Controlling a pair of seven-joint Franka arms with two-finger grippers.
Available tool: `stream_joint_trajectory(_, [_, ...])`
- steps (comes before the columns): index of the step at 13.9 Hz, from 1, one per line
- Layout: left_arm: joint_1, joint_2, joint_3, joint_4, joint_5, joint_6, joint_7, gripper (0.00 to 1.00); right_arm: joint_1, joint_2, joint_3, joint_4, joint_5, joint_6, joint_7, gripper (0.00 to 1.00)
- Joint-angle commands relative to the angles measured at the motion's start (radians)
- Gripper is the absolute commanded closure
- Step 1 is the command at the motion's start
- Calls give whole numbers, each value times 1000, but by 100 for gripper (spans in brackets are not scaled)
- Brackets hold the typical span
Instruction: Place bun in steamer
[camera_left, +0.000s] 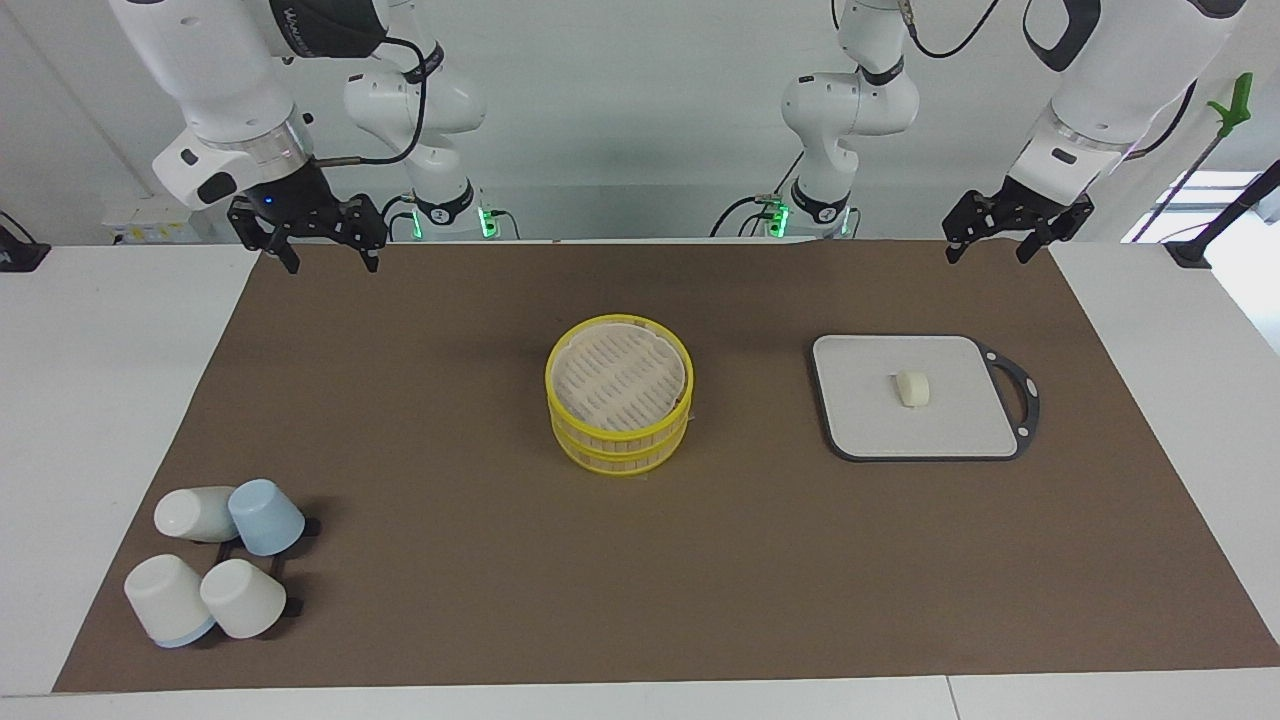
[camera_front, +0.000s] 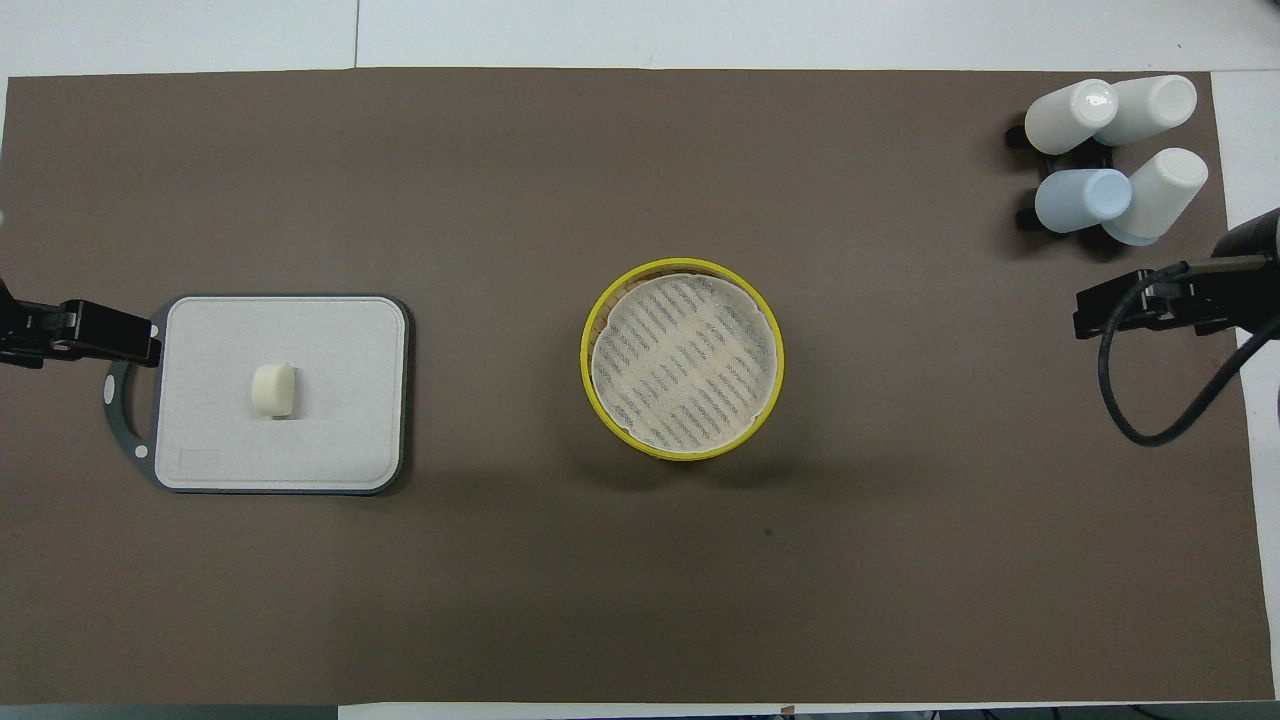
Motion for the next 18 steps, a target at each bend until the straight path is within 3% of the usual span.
stream_joint_trajectory(1, [-6, -22, 8, -34, -8, 25, -5, 0, -12, -8, 5, -15, 21, 19, -26, 0])
stream_joint_trajectory(5, [-9, -31, 8, -56, -8, 39, -3, 0, 12, -11, 20, -20, 32, 19, -9, 0])
stream_joint_trajectory(8, [-5, -106, 10, -293, -8, 225, -2, 0, 249, 13, 23, -6, 35, 28, 295, 0])
stream_joint_trajectory(10, [-2, -127, 11, -481, -8, 398, 20, 0, 400, 134, 23, 83, 36, 69, 452, 0])
stream_joint_trajectory(12, [0, -78, 13, -596, -8, 576, 29, 0, 536, 342, 20, 250, 27, 107, 601, 0])
stream_joint_trajectory(14, [1, -21, 13, -650, -8, 704, 49, 0, 619, 418, 17, 250, 16, 282, 687, 0])
stream_joint_trajectory(16, [17, 65, 11, -656, -8, 799, 87, 0, 688, 495, 17, 243, -40, 348, 752, 0])
stream_joint_trajectory(18, [17, 87, 11, -704, -8, 902, 98, 0, 701, 507, 17, 168, -66, 434, 758, 0])
